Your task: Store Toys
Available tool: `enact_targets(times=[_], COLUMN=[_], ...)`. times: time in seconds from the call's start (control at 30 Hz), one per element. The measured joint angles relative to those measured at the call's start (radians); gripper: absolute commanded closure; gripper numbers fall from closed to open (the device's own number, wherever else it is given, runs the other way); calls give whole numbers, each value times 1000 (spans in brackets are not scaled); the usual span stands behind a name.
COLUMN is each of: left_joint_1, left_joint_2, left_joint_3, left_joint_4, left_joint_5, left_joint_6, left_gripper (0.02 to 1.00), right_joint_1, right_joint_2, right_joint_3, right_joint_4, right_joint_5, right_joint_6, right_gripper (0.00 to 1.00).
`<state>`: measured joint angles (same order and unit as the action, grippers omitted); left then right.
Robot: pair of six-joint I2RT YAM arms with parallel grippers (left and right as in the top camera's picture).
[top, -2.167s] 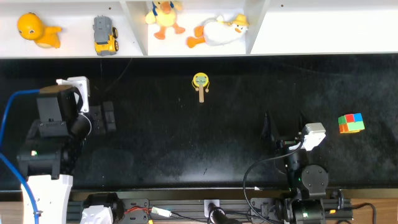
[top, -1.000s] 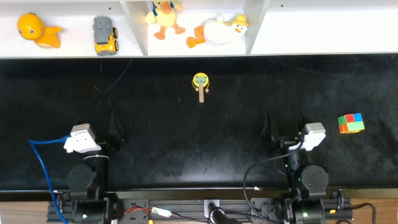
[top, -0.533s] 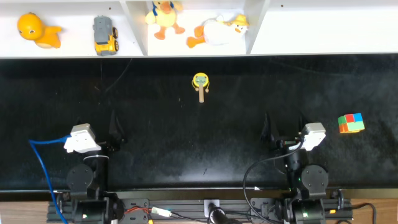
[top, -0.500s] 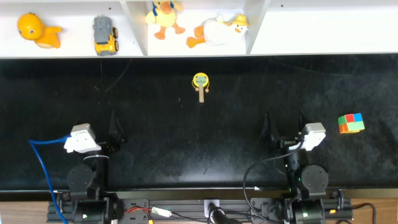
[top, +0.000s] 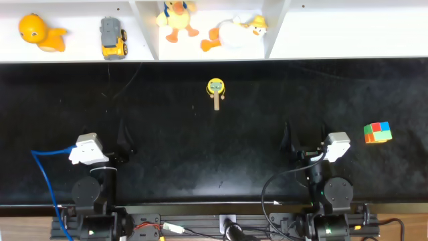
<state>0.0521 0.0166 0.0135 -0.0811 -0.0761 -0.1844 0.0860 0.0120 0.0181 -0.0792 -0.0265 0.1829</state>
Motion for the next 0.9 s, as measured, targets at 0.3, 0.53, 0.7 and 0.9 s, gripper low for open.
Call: enact_targets(times=[0.3,0.53,0.7,0.9], left_joint_1=[0,0,0,0], left_joint_2=[0,0,0,0], left_joint_3=[0,0,0,0], left_joint_4=[0,0,0,0], left_joint_5=[0,0,0,0], left_joint_6=[0,0,0,0], left_gripper=[20,20,20,20], right_joint_1=[0,0,0,0], right_joint_2=[0,0,0,0], right_joint_3=[0,0,0,0], right_joint_4=[0,0,1,6], right_joint_5=[0,-1,-35,-65], right_joint_6=[0,29,308,570], right_gripper=[7,5,5,7])
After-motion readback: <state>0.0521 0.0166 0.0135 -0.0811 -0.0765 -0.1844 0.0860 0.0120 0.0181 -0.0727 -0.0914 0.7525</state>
